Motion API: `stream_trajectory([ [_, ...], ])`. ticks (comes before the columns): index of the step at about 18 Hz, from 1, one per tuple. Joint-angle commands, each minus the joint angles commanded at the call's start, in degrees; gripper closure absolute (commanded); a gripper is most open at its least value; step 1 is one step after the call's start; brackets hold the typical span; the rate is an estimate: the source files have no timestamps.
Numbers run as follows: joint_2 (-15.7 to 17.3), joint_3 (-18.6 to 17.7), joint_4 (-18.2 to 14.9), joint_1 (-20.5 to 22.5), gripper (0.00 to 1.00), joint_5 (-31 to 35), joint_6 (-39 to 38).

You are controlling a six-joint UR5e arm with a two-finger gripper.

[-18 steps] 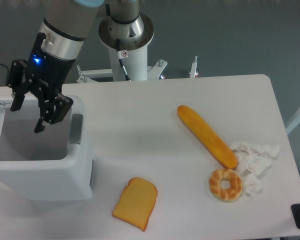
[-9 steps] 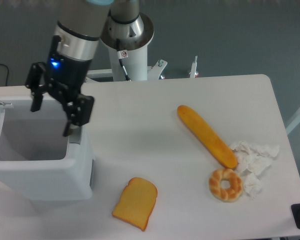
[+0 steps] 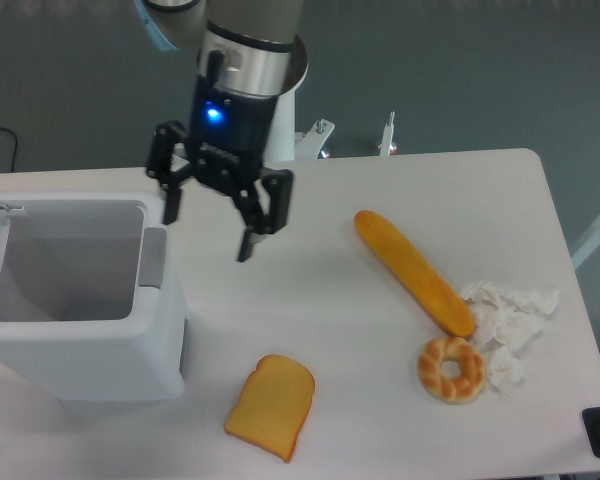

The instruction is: Place the round bread in the trash can

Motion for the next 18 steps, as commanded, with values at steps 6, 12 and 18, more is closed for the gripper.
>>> stream_trajectory([
  [6,-0.09,-0.09,-0.53,0.44,0.0,4.24,8.98],
  [12,0.35,-1.67,-0.53,0.35,0.0,12.42,17.69],
  [18,0.53,-2.11,-0.79,0.44,0.0,12.33,17.69],
])
